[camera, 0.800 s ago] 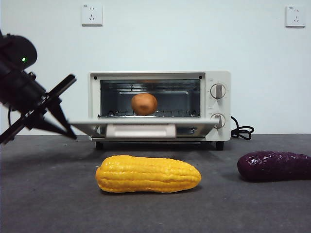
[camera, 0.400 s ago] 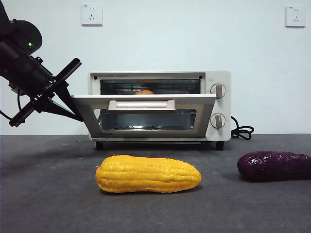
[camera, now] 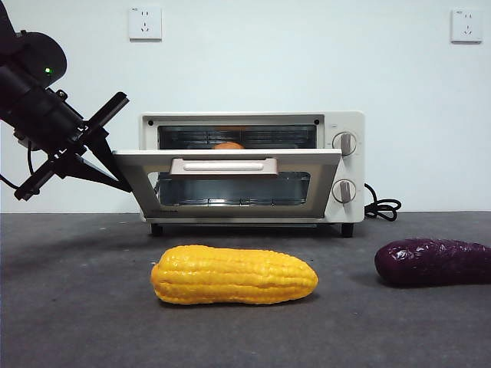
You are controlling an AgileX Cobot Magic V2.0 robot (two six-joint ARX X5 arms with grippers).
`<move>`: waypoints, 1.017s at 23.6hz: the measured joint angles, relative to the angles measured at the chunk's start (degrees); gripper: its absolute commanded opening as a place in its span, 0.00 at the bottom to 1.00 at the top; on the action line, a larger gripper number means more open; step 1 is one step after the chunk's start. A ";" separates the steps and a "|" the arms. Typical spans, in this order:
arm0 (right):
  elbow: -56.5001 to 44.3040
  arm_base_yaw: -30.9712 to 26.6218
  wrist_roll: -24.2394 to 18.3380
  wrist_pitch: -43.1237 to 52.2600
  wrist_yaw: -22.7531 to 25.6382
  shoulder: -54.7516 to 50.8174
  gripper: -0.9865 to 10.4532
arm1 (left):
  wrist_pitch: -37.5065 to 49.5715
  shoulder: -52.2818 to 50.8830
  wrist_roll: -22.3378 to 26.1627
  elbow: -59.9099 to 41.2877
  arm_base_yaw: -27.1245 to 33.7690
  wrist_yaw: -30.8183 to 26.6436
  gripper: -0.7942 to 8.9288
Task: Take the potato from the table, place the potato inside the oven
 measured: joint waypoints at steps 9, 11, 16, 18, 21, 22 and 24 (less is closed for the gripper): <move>0.00 0.00 0.00 0.00 0.00 0.00 0.08 | 0.39 0.00 -0.04 4.96 -0.83 1.57 0.08; 0.00 0.00 0.00 0.00 0.00 0.00 0.08 | 0.35 0.00 -0.02 5.86 -1.16 1.62 0.08; 0.00 0.00 0.00 0.00 0.00 0.00 0.08 | 0.68 0.00 -0.04 7.39 -1.14 0.66 0.08; 0.00 0.00 0.00 0.00 0.00 0.00 0.08 | 1.95 0.00 -0.04 7.45 -1.09 0.42 0.08; 0.00 0.00 0.00 0.00 0.00 0.00 0.08 | 4.42 0.00 -0.04 7.45 -1.09 0.17 0.08; 0.00 0.00 0.02 0.00 0.00 0.00 0.08 | 5.35 0.00 -0.09 7.48 -1.09 -0.02 0.08; 0.00 0.00 0.02 0.00 0.00 0.00 0.08 | 6.45 0.00 -0.15 7.48 -1.09 -0.63 0.08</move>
